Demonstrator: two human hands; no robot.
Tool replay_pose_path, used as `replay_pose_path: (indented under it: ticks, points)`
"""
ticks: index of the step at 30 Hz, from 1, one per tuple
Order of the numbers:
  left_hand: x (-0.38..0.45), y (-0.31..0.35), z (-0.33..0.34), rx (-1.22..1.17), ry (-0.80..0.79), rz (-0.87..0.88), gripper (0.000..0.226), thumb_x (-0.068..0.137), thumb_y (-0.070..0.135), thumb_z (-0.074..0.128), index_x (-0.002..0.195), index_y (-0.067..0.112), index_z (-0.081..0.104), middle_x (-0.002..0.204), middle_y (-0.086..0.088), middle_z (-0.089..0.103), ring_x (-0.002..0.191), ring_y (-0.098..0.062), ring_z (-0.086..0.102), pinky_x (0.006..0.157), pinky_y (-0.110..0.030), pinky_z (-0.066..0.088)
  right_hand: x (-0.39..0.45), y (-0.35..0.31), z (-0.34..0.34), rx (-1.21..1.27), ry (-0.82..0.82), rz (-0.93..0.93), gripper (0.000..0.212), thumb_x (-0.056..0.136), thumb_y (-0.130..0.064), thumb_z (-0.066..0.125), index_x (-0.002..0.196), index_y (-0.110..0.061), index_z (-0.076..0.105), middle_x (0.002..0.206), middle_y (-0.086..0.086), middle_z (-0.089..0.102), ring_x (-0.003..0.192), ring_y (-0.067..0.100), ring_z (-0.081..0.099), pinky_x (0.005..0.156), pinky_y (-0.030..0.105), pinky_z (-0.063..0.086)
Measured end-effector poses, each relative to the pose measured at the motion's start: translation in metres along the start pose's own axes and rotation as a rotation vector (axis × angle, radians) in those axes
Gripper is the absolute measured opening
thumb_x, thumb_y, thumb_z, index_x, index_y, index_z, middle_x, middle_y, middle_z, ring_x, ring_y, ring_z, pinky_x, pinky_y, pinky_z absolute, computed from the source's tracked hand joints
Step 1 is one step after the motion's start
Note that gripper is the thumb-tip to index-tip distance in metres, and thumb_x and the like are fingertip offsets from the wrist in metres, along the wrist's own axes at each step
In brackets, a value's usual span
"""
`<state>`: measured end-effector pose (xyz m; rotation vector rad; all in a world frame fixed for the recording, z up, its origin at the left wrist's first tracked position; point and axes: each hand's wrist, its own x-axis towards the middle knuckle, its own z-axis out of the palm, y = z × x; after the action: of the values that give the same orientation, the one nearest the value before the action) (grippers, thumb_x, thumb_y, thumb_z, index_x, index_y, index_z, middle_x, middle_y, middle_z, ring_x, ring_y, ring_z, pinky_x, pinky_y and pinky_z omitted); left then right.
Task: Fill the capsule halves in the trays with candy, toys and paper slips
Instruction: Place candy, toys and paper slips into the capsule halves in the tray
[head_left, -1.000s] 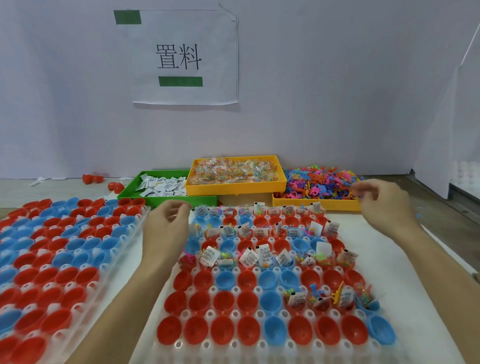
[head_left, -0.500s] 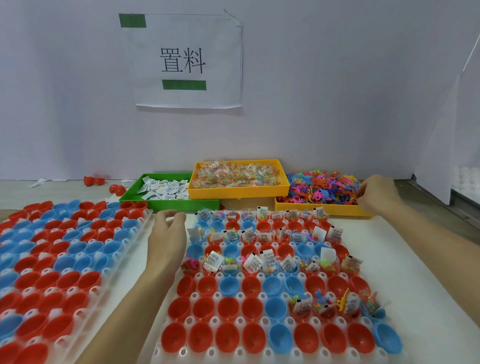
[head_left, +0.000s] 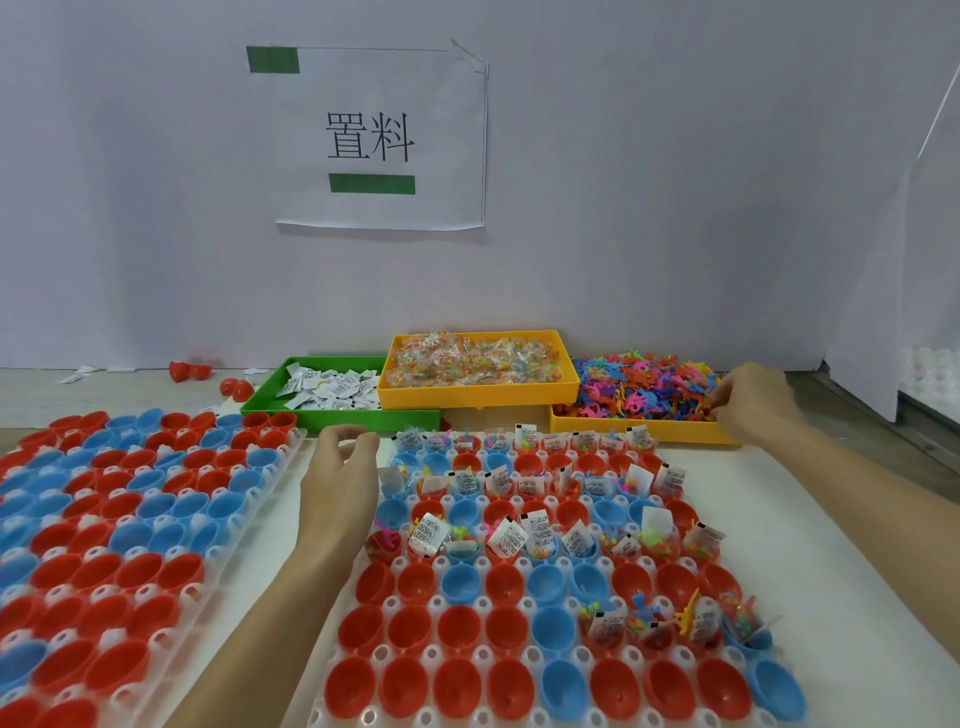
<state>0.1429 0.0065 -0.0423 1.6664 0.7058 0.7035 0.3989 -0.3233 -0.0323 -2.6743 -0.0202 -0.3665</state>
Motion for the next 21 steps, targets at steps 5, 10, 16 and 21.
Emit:
replay_pose_path:
  ticks: [5,10,16,21]
  points:
    - [0.001,-0.001,0.001,0.011,-0.003,0.020,0.014,0.101,0.026,0.046,0.113,0.024,0.053,0.116,0.002,0.055,0.106,-0.020,0.057,0.079,-0.036,0.050,0.001,0.000,0.003,0.053,0.095,0.013,0.010,0.085,0.002,0.073,0.084,-0.006,0.078,0.099,0.017,0.073,0.087,0.031,0.065,0.074,0.039,0.057]
    - [0.000,-0.001,0.001,0.023,0.000,0.057,0.013,0.100,0.022,0.045,0.110,0.023,0.054,0.113,0.003,0.056,0.106,-0.020,0.057,0.081,-0.037,0.051,-0.004,0.003,-0.001,0.109,0.202,0.016,0.014,0.086,0.002,0.069,0.091,-0.007,0.079,0.102,0.018,0.073,0.080,0.026,0.057,0.070,0.031,0.048]
    - [-0.003,-0.001,0.001,0.010,0.007,0.091,0.014,0.100,0.021,0.046,0.109,0.022,0.057,0.112,0.004,0.060,0.106,-0.021,0.058,0.086,-0.043,0.053,-0.008,0.001,-0.006,0.301,0.296,-0.022,0.016,0.089,-0.003,0.063,0.091,-0.006,0.079,0.096,0.015,0.076,0.100,0.036,0.065,0.094,0.047,0.052]
    - [-0.007,0.002,0.002,0.003,-0.009,0.122,0.016,0.101,0.021,0.045,0.110,0.024,0.057,0.117,0.000,0.061,0.110,-0.022,0.058,0.091,-0.046,0.052,-0.010,-0.002,-0.003,0.397,0.294,0.018,0.010,0.088,-0.015,0.072,0.093,-0.013,0.081,0.094,0.010,0.078,0.097,0.027,0.068,0.092,0.044,0.054]
